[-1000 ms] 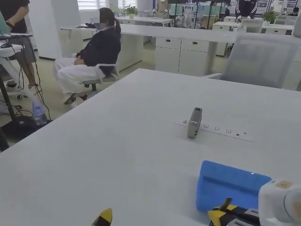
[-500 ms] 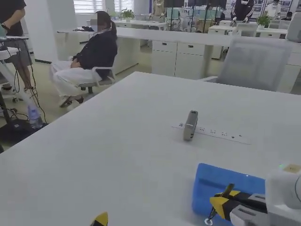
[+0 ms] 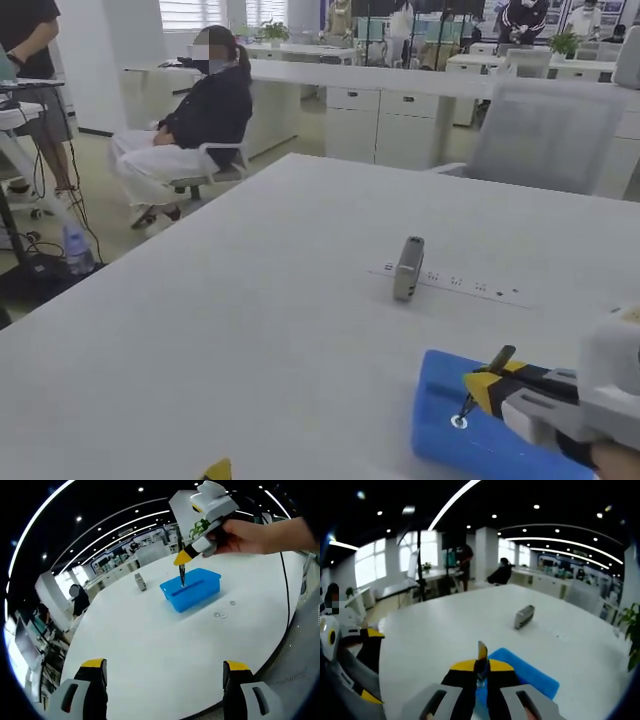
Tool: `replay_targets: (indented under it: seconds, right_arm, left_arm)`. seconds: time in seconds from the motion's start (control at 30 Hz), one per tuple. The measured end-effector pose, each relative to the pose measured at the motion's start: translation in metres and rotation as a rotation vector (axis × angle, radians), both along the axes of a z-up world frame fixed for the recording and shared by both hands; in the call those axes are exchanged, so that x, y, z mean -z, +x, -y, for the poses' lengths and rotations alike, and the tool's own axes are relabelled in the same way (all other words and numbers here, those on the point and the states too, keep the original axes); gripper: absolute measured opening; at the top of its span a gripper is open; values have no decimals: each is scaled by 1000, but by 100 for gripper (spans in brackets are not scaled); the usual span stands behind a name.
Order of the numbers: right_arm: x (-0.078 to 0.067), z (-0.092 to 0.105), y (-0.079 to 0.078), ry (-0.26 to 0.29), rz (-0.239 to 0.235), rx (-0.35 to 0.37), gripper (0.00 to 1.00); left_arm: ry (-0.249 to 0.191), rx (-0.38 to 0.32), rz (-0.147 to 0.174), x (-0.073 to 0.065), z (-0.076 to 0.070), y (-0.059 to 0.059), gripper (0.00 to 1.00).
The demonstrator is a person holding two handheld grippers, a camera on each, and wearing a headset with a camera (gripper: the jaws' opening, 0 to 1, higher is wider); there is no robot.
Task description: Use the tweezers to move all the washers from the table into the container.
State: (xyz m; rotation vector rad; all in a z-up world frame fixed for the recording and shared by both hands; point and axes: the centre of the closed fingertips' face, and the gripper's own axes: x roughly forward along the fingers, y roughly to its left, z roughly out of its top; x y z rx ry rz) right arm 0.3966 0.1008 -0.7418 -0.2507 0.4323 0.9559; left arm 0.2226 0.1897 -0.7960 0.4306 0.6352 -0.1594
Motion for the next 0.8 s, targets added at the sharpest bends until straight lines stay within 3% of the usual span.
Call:
replay_targets:
  seconds: [0.2, 0.47, 0.8]
  right_arm:
    - [20, 1, 13, -11, -29, 24, 3]
    - [54, -2, 15, -31, -84, 40, 3]
    - [63, 1, 15, -41, -84, 44, 3]
  left_arm:
    - [2, -10, -2, 0, -2, 0, 98]
    - [2, -8, -14, 2, -1, -1, 98]
    - [3, -5, -27, 4, -1, -2, 97]
